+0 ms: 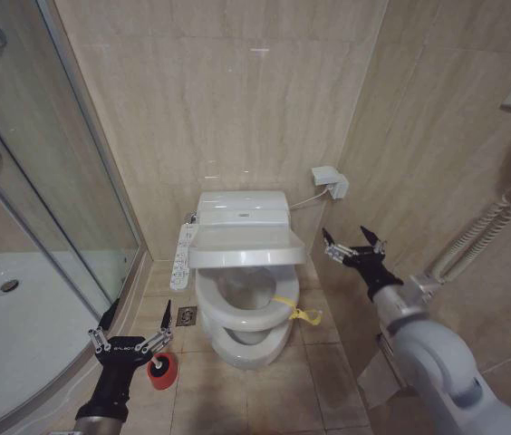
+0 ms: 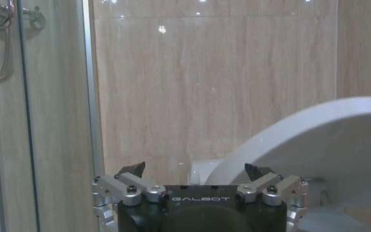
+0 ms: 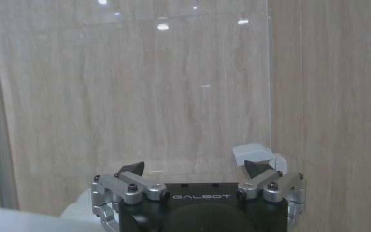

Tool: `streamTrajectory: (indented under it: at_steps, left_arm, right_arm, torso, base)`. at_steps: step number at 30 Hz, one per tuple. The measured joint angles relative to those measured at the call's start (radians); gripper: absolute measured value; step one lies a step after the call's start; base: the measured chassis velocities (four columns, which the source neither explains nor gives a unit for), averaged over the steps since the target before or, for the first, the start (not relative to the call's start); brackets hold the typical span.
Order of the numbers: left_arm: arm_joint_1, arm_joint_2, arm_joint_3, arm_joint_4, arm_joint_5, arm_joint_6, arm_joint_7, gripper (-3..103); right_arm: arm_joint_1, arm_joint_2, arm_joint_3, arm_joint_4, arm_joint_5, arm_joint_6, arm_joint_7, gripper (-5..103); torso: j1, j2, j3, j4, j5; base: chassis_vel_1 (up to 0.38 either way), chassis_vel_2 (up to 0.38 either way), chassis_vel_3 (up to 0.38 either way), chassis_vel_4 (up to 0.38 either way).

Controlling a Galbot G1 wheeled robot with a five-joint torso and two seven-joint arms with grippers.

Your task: Open the toilet lid, clean the toilet bowl with a toilet brush, close the toilet lid, and flush.

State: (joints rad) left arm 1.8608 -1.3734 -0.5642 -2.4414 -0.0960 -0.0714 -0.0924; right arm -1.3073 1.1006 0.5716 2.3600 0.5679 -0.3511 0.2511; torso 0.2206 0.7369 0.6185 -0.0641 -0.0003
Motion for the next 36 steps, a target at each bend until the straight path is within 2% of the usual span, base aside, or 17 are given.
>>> streamTrajectory:
  at_steps: [7, 11, 26, 30, 36]
  left_arm:
    - [0.000, 0.000, 0.000, 0.000, 0.000, 0.000, 0.000, 100]
    - [0.000, 0.000, 0.000, 0.000, 0.000, 0.000, 0.000, 100]
    - [0.000, 0.000, 0.000, 0.000, 0.000, 0.000, 0.000, 100]
    - [0.000, 0.000, 0.000, 0.000, 0.000, 0.000, 0.000, 100]
    - [0.000, 0.000, 0.000, 0.000, 0.000, 0.000, 0.000, 100]
  right_arm:
    - [-0.110, 0.041, 0.031, 0.058, -0.085, 0.001, -0.023, 100]
    - [-0.187, 0.051, 0.061, 0.071, -0.204, 0.041, -0.102, 100]
    - [-0.299, 0.120, 0.046, 0.145, -0.252, 0.068, -0.144, 100]
    - [-0.299, 0.143, 0.050, 0.095, -0.311, 0.162, -0.193, 100]
    - [-0.275, 0.174, 0.067, 0.018, -0.318, 0.205, -0.227, 100]
  torso:
    - [0.000, 0.000, 0.000, 0.0002, 0.0004]
    - [0.000, 0.000, 0.000, 0.0000, 0.0003]
    - [0.000, 0.000, 0.000, 0.0002, 0.0002]
    - [0.000, 0.000, 0.000, 0.0002, 0.0003]
    - [0.000, 0.000, 0.000, 0.0002, 0.0003]
  base:
    - [0.000, 0.000, 0.000, 0.000]
    - [0.000, 0.000, 0.000, 0.000]
    - [0.000, 0.000, 0.000, 0.000]
    - [0.000, 0.000, 0.000, 0.000]
    - [0.000, 0.000, 0.000, 0.000]
